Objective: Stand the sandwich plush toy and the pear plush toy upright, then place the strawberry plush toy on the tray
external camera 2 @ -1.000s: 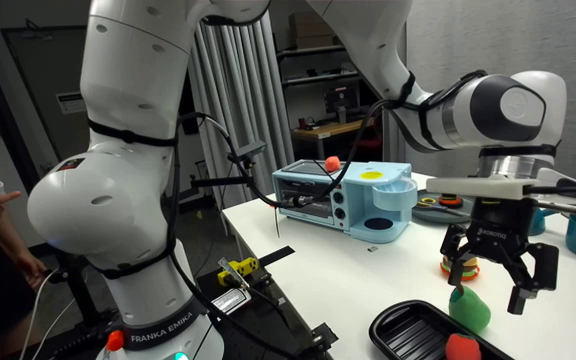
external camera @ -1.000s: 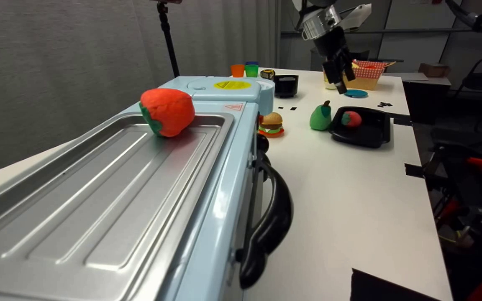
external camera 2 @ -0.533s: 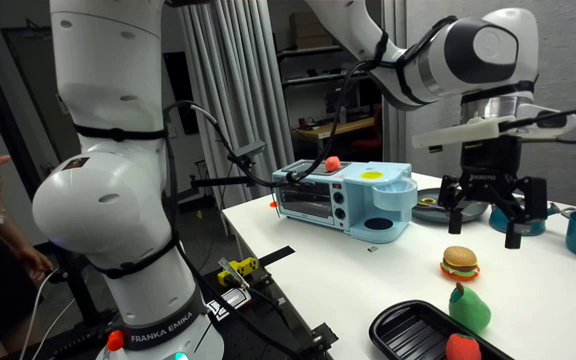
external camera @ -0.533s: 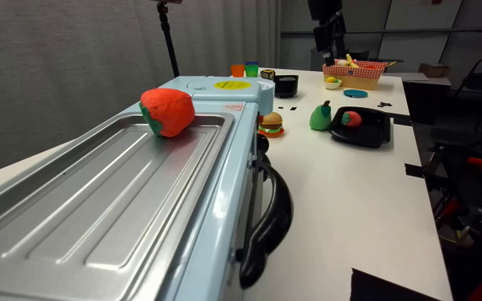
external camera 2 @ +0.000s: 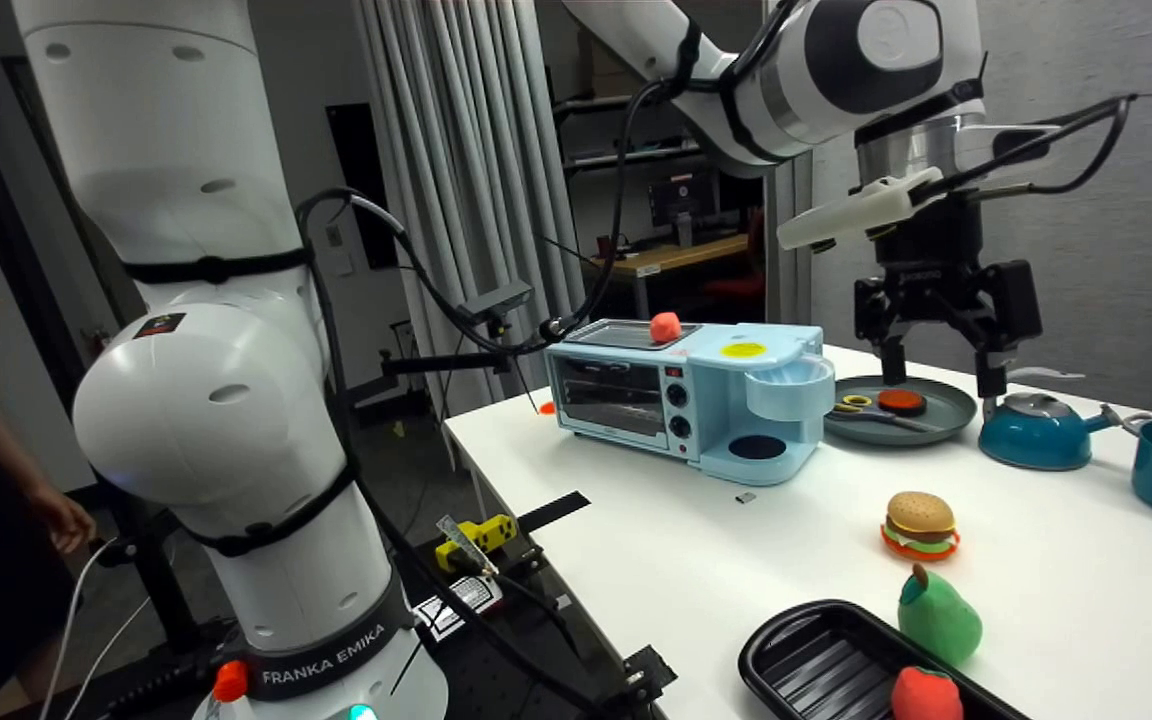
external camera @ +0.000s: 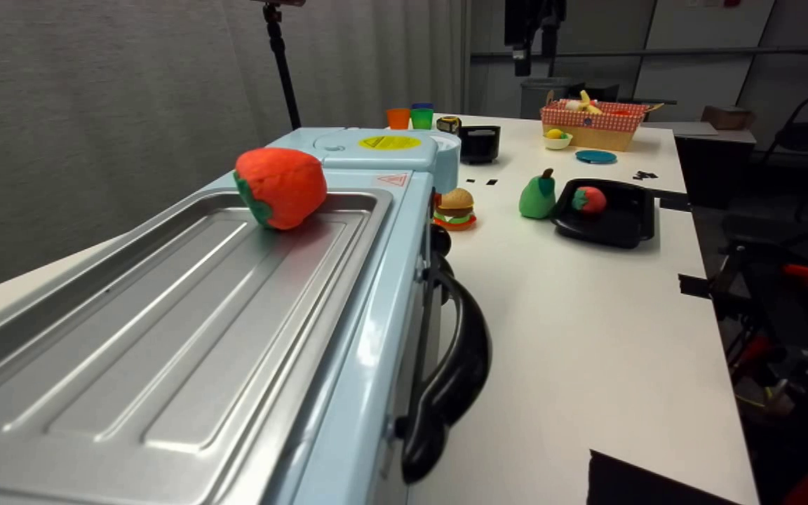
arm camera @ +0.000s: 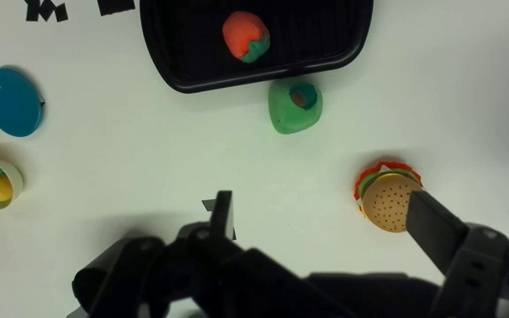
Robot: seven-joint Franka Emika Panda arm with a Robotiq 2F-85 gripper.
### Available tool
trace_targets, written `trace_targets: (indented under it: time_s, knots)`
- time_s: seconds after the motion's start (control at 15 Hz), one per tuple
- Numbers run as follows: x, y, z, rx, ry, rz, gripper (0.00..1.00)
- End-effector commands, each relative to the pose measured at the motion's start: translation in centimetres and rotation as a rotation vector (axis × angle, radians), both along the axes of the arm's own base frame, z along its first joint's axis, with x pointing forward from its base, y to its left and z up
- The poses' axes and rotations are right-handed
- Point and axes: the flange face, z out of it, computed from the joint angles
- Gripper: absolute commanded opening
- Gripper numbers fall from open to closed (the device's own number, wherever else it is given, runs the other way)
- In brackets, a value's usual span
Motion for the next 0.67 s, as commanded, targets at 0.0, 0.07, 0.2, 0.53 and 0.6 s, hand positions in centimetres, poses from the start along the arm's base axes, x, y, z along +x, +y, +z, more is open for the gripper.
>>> trace_targets:
  time_s: [0.0,0.07,0.2,0.53,0.6]
  knots:
    - [-2.2,2.0,1.5,0.014,-0.098,-0.023,1.0]
    - [-2.6,2.4,1.6,0.016,-0.115,-0.029,1.0]
    - [-3.7,3.1,1.8,0.015,-0.143,-0.043,1.0]
    - [-3.9,3.0,1.1,0.015,-0.127,-0.053,1.0]
    - [-4.2,3.1,1.2,0.016,-0.128,-0.055,1.0]
